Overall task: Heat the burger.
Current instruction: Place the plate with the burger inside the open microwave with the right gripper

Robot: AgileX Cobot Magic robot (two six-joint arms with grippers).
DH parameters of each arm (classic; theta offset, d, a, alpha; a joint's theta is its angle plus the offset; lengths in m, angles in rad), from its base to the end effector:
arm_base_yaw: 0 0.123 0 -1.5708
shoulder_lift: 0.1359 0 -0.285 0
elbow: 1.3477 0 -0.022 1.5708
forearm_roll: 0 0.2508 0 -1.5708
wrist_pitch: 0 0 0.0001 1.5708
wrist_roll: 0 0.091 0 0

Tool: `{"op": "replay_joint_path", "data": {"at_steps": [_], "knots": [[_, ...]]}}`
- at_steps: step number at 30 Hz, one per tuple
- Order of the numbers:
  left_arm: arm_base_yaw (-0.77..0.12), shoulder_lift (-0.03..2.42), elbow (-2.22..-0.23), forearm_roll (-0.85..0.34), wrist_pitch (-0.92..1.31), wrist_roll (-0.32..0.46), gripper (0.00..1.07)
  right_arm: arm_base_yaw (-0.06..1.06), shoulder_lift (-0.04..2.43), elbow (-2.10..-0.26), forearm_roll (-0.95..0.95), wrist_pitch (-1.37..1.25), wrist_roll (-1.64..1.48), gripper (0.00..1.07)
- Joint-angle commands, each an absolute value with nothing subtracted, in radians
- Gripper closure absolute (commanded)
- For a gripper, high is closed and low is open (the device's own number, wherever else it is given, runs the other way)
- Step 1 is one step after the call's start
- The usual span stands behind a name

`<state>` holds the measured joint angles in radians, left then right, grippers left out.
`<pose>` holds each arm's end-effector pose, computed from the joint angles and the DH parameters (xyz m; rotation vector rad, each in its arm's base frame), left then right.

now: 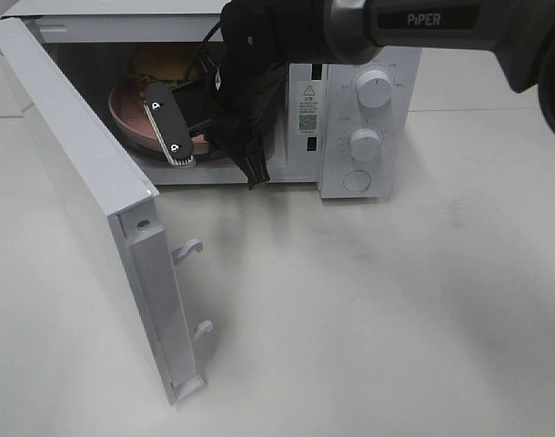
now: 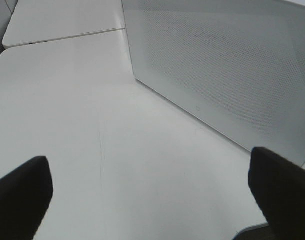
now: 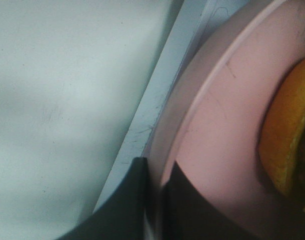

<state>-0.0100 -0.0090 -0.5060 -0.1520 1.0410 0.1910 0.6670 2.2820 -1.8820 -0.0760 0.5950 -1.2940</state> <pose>-0.0068 -0.0118 0.2813 0.2073 1.9904 -0.0648 0.4070 0.3155 0.1838 -2.1174 1.3457 -0.3429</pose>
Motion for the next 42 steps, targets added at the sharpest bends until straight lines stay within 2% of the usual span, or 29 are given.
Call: {"op": "replay_joint_path", "data": {"at_steps": [1, 13, 25, 31, 32, 33, 34, 36, 38, 42], "knots": [[-0.015, -0.025, -0.503, -0.155, 1.041, 0.188, 0.06, 0.667, 2.294, -1.934, -0.093, 0.543, -1.281, 1.07], [-0.015, -0.025, -0.503, -0.155, 1.041, 0.188, 0.06, 0.664, 2.392, -2.071, -0.124, 0.565, -1.258, 1.07], [-0.015, -0.025, -0.503, -0.155, 1.041, 0.188, 0.06, 0.642, 2.423, -2.102, -0.158, 0.527, -1.21, 1.04], [-0.015, -0.025, -0.503, -0.155, 1.041, 0.188, 0.06, 0.641, 2.423, -2.102, -0.157, 0.528, -1.186, 0.92], [-0.015, -0.025, -0.503, -0.155, 1.041, 0.188, 0.06, 0.641, 2.423, -2.1, -0.157, 0.53, -1.186, 0.86], [-0.015, -0.025, -0.503, -0.155, 1.041, 0.188, 0.06, 0.641, 2.423, -2.1, -0.157, 0.53, -1.186, 0.86], [-0.015, -0.025, -0.503, -0.155, 1.041, 0.188, 0.06, 0.641, 2.423, -2.089, -0.152, 0.524, -1.186, 0.8], [-0.015, -0.025, -0.503, -0.155, 1.041, 0.188, 0.06, 0.641, 2.422, -2.082, -0.145, 0.519, -1.186, 0.77], [-0.015, -0.025, -0.503, -0.155, 1.041, 0.188, 0.06, 0.641, 2.421, -2.059, -0.141, 0.512, -1.186, 0.68], [-0.015, -0.025, -0.503, -0.155, 1.041, 0.188, 0.06, 0.641, 2.403, -2.018, -0.138, 0.505, -1.186, 0.62]]}}
